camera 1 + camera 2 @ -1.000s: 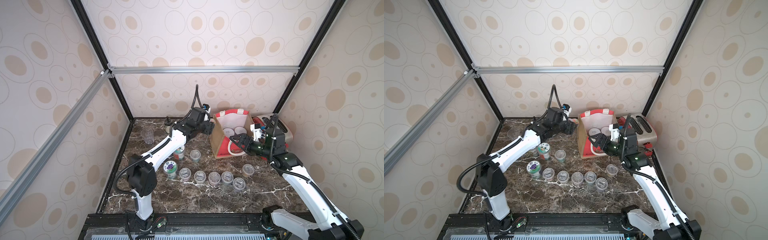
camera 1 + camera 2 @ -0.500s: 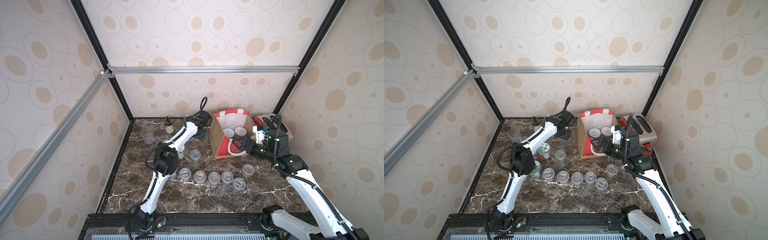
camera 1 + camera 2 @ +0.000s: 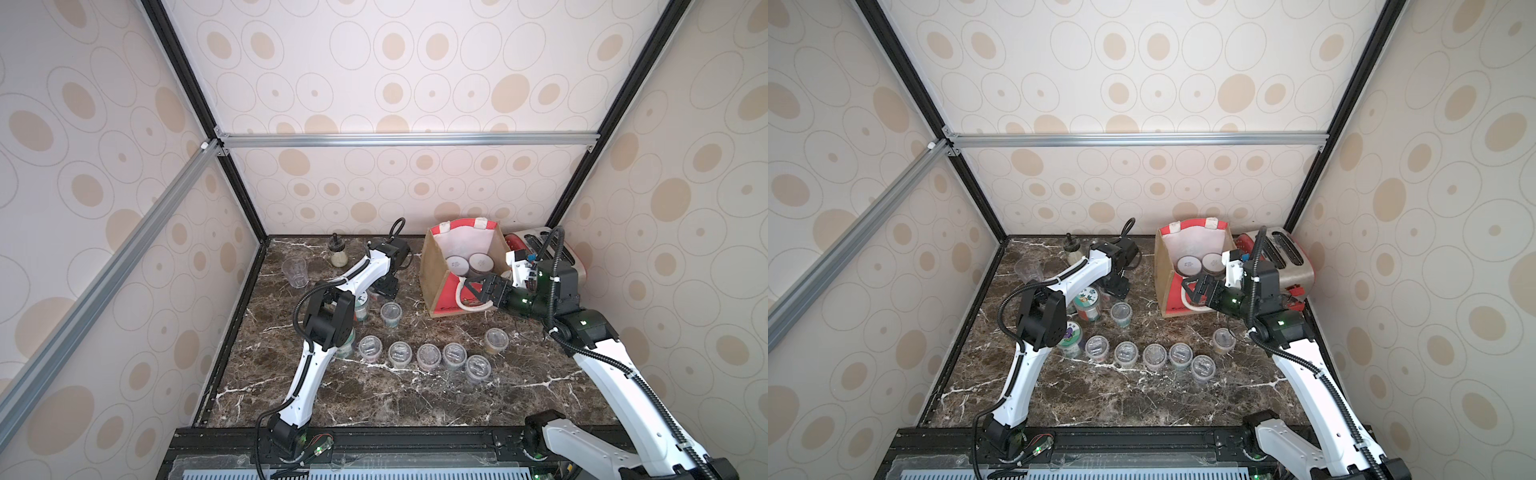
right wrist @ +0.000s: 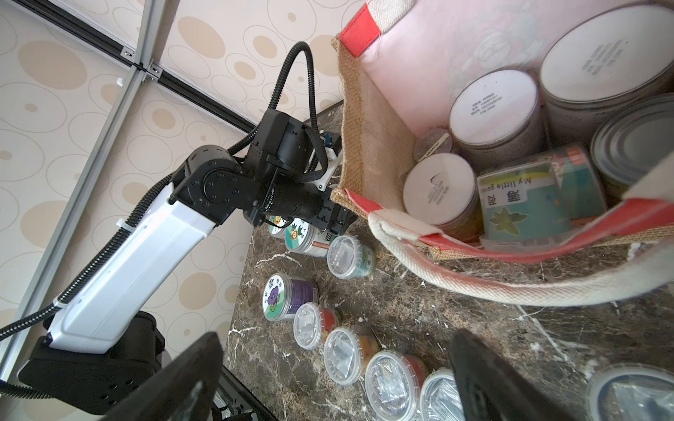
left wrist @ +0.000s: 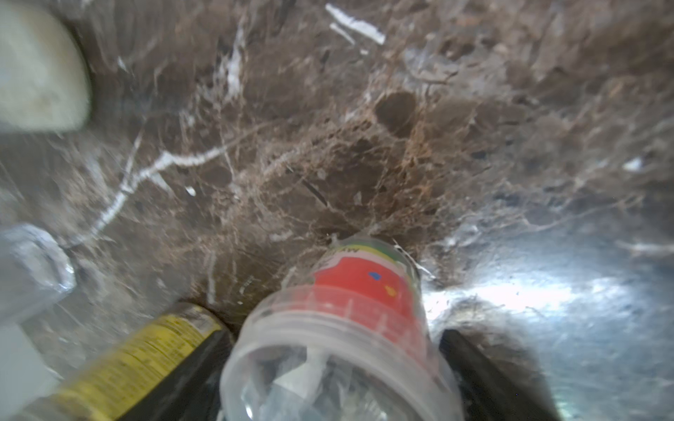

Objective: Take out the seed jars from the canvas bag
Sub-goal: Place the seed jar at the center of the board.

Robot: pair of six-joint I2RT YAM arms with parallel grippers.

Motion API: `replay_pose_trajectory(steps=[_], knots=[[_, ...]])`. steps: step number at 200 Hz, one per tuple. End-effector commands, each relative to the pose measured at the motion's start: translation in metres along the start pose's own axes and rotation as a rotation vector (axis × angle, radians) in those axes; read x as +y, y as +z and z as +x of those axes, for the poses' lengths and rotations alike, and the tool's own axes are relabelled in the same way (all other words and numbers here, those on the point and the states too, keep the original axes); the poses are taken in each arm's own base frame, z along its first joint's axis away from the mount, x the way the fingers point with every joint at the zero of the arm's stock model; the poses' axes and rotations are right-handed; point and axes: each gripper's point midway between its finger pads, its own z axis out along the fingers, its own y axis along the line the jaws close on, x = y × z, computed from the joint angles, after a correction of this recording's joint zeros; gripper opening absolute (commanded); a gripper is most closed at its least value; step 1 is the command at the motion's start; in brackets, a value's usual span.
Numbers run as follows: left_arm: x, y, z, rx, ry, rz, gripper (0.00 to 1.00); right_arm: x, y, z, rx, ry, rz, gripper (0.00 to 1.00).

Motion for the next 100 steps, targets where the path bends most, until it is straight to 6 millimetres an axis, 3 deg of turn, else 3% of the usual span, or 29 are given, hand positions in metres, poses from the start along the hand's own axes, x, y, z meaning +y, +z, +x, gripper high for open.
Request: replay_pose_trajectory(steps=[1,22,54,75,100], knots=[[0.000,-0.021,-0.008,-0.045,-0.028,0.040,0.98,0.010,-0.005,-0.009,-0.016,-0.031,-0.010,1.00],[-0.007,-0.058,-0.029,-0.162,-0.063,0.143,0.98,0.013,-0.005,-0.017,-0.022,-0.048,-0.006,1.00],[-0.014,-0.143,-0.062,-0.416,-0.111,0.311,0.98,0.012,0.007,-0.034,-0.015,-0.089,0.041,0.93],[-0.016,-0.194,-0.077,-0.575,-0.135,0.382,0.98,0.001,0.025,-0.046,0.017,-0.116,0.105,0.75],[-0.024,-0.236,-0.094,-0.722,-0.155,0.438,0.98,-0.021,0.051,-0.057,0.072,-0.135,0.198,0.48]])
